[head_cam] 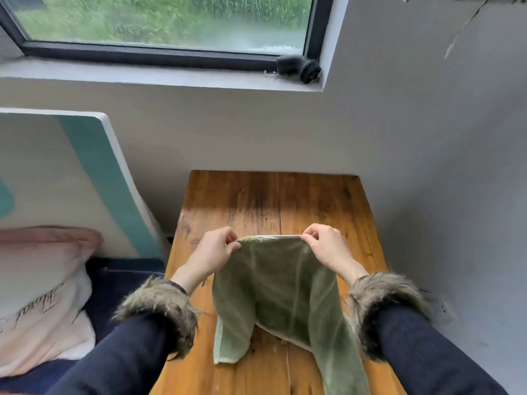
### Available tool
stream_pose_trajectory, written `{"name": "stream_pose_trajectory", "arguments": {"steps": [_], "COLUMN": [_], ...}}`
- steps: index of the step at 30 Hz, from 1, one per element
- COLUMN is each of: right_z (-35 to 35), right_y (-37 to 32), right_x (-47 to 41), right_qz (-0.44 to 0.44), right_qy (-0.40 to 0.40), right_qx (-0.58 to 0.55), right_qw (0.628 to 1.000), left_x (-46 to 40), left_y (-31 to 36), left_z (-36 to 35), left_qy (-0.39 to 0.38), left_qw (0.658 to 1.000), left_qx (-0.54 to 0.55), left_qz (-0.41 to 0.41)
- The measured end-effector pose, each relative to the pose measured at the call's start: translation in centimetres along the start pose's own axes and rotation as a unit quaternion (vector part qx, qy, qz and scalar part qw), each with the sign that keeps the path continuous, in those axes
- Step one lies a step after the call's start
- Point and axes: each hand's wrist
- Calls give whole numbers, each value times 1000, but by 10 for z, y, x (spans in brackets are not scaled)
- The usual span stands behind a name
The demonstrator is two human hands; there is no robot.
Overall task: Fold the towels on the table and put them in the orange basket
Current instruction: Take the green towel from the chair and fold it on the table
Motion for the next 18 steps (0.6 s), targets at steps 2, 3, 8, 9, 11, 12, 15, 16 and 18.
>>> {"name": "stream_pose_trajectory", "arguments": {"steps": [2,3,8,9,11,12,15,16,18], "right_z": [-8,-11,-43,-56,-88,-104,-146,-157,-175], "right_y": [1,1,7,8,12,14,20,22,28], "right_x": [-28,-40,-78,-78,-71,-66,-57,-57,-59], "right_qz": [-16,-25,-31,-27,-19,-16,-18,-25,-45], "right_qy": [1,7,15,-4,-49,-76,-160,-180,-199], "right_qx": [-8,-14,31,35,45,54,65,65,78], "right_qw": [1000,1000,999,999,998,995,985,981,976], "left_x": [-30,-45,-86,-85,-77,-72,-56,-54,-56], "left_y": [-11,-15,-36,-46,-69,-82,-117,-125,-136], "left_z": [-6,-9,-37,-45,-59,-65,-79,-82,-89], "left_qy": [-8,-7,-21,-38,-75,-90,-91,-81,-60], "left_qw": [1000,1000,999,999,996,994,988,988,991], "left_qx": [12,17,46,35,13,7,5,6,-26], "left_qz": [-6,-10,0,7,41,65,121,131,116]}}
Point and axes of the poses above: each hand's wrist, its own x-axis away from the middle knuckle, its own z-axis out of the back of the hand, y = z × x, and after that the axes turned 8 degrees about -z, right-handed
